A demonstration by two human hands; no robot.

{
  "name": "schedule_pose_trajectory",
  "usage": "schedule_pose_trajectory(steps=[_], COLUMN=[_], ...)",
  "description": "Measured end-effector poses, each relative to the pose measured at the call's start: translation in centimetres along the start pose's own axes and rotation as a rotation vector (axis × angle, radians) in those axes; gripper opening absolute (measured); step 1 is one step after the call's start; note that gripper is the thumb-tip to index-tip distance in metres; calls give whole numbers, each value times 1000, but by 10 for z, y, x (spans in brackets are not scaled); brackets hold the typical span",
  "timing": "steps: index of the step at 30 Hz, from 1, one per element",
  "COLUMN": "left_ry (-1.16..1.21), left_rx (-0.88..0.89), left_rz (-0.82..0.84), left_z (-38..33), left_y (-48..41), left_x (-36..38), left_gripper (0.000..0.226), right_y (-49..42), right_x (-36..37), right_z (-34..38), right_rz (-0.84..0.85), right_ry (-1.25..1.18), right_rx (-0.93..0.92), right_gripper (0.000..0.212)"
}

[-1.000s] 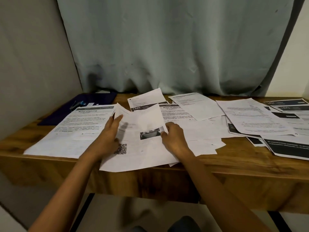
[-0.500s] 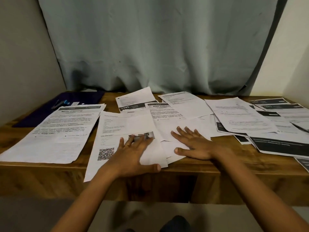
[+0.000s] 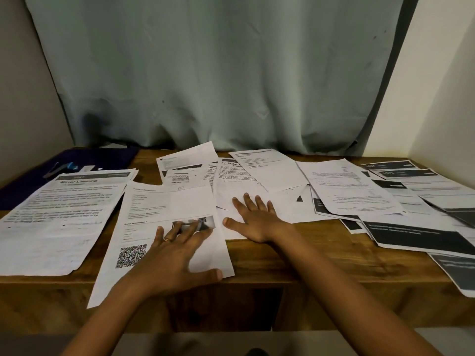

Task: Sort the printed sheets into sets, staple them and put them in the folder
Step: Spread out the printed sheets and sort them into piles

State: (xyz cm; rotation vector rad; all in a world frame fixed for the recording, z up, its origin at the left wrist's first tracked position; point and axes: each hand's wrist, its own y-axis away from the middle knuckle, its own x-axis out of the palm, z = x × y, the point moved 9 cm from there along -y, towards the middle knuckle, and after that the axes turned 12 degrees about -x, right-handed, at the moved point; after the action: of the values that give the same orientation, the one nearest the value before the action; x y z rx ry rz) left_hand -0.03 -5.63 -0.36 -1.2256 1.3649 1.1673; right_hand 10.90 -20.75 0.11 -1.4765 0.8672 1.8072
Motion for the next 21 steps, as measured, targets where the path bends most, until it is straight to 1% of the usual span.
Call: schedule_pose_trajectory(steps=[4, 5, 7, 9, 10, 13, 16, 18, 21], left_ry=[47, 70, 94, 120, 146, 211, 190, 163, 123], left_rx=[32, 43, 66, 83, 89, 107, 103, 100, 76], left_rz=[5, -6, -47, -86, -101, -115, -80, -57, 8], left_z=[-11, -15, -23, -32, -37, -53, -64, -68, -68], left_y=[-2, -4, -14, -29, -38, -65, -91, -103, -115], left_x=[-15, -22, -35, -47, -52, -59, -54, -48, -37], left_gripper=[121, 120, 115, 112, 111, 110, 102, 95, 86], right_y=[-3, -2, -2, -5, -8, -22, -34, -40, -38], right_x=[-3, -9, -32, -52, -58, -60, -52, -45, -47], right_z=[-2, -5, -21, -47, -62, -99, -120, -124, -116], right_rz=[19, -10, -135, -245, -269, -243, -162, -127, -156], right_ry=[-39, -66, -103, -100, -84, -39, -12, -31, -16], right_rx=[-42, -64, -83, -49, -19, 69, 120, 116, 76], right_gripper=[78, 78, 75, 73, 73, 73, 73, 70, 57])
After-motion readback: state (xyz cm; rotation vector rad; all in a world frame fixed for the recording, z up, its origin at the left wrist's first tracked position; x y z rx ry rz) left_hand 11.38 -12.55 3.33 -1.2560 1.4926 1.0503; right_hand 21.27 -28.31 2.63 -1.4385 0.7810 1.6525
